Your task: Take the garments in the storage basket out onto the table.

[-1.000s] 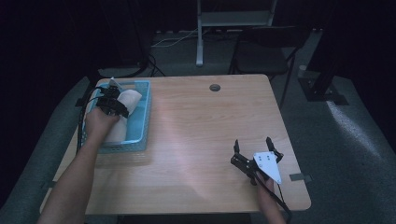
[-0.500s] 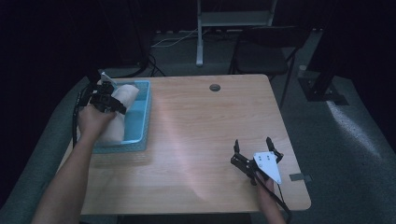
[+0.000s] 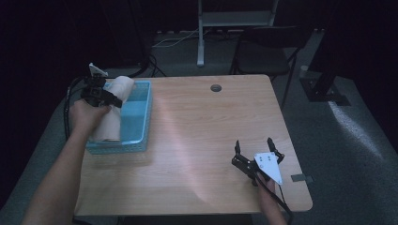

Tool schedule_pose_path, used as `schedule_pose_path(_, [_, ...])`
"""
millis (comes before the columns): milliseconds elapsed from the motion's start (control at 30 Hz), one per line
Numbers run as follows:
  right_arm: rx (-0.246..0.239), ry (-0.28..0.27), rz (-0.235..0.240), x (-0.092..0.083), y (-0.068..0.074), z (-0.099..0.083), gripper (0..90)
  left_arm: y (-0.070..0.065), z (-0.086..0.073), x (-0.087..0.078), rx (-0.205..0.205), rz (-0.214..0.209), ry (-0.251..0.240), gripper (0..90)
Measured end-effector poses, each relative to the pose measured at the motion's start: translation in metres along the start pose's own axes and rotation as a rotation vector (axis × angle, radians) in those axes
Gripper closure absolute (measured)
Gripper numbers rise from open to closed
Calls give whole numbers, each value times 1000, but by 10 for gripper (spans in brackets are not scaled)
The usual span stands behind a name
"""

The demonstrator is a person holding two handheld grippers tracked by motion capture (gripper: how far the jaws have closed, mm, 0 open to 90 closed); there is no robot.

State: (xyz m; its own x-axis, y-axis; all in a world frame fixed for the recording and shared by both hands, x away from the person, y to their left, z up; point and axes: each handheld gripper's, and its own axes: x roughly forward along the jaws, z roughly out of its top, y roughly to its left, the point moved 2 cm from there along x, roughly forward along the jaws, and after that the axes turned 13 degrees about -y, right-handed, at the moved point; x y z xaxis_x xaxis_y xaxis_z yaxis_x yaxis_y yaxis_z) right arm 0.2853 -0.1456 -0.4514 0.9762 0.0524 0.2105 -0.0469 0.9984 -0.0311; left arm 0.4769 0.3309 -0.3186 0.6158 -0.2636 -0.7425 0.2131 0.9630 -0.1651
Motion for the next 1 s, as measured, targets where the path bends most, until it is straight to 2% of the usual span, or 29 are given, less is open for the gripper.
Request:
schedule_pose_path(133, [0,0,0,0,0,0,1,0,3,-7,-3,-1,-15,644])
schedule_pose_path(200, [-2,0,1,0,0,0,1,0,5,-9,-17,-12,-17,644])
schedule_pose_path(267, [-2,0,2,0,0,0,1,-2,7,-13,-12,-13,-26,644])
schedule_pose_path(400, [-1,1,1,0,0,0,1,-5,12,-21,-32,-46,-45,644])
schedule_pose_path(467, [-2,1,0,0,0,0,1,-6,13,-22,-35,-52,-43,644])
schedule_pose_path(600, [-1,1,0,0,0,0,1,-12,15,-23,-45,-89,-45,644])
schedule_pose_path(700, [-1,1,0,0,0,0,1,-17,18,-22,-26,-76,-56,644])
schedule_pose_path(867, [-5,-3,5,0,0,0,1,-21,20,-19,-52,-80,-64,643])
schedule_pose_path(1000, [-3,-1,4,0,0,0,1,-30,23,-18,-42,-92,-64,644])
